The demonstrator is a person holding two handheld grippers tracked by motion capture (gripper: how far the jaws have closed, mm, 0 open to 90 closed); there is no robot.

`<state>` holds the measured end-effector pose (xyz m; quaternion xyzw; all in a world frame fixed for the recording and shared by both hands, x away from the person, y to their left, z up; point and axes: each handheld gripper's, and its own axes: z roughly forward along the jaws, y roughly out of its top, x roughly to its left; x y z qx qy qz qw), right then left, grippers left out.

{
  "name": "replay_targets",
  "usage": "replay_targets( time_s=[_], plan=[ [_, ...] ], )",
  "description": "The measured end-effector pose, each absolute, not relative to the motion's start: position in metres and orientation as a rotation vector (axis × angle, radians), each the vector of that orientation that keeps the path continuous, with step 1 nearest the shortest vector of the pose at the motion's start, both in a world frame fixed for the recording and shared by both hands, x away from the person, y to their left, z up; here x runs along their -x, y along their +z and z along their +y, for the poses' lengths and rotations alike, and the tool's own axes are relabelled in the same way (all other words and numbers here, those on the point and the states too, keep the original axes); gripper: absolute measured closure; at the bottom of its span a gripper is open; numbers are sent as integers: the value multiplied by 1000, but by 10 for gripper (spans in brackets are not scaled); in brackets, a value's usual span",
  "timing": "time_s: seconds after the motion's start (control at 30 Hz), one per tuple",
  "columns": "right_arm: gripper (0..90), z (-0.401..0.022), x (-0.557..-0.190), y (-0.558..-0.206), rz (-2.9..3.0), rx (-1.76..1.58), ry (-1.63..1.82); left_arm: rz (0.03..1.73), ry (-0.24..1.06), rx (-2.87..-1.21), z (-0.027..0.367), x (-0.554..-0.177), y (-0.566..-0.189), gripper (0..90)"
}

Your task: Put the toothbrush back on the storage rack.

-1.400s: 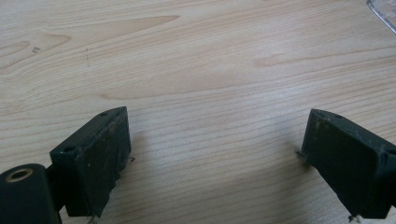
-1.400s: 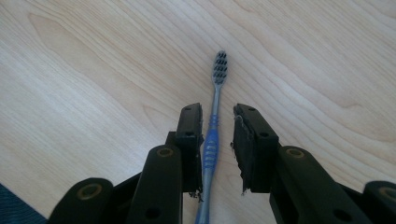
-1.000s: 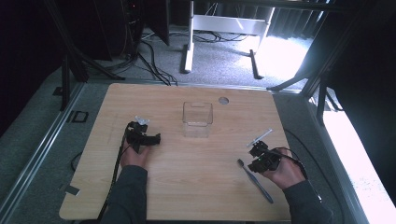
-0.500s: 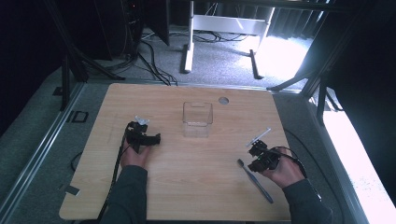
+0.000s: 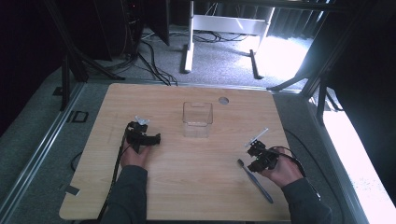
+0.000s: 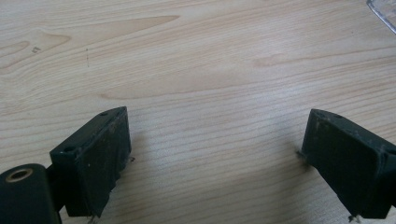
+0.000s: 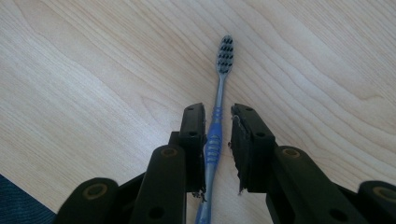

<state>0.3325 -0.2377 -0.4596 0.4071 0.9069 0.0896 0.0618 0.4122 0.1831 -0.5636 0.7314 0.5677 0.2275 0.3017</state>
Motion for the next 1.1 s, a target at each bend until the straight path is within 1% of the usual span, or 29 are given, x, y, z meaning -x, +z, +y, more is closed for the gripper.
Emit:
replay_targets(
  time_s=[0.8,1.1],
  plan=[
    [757,-236,-341,-471,2799,-1259,191,1506,604,-1940,183,-412,-564,82],
    [734,-236,-343,-477,2822,-1266,165,1506,603,-1941,183,-412,-564,82]
  ],
)
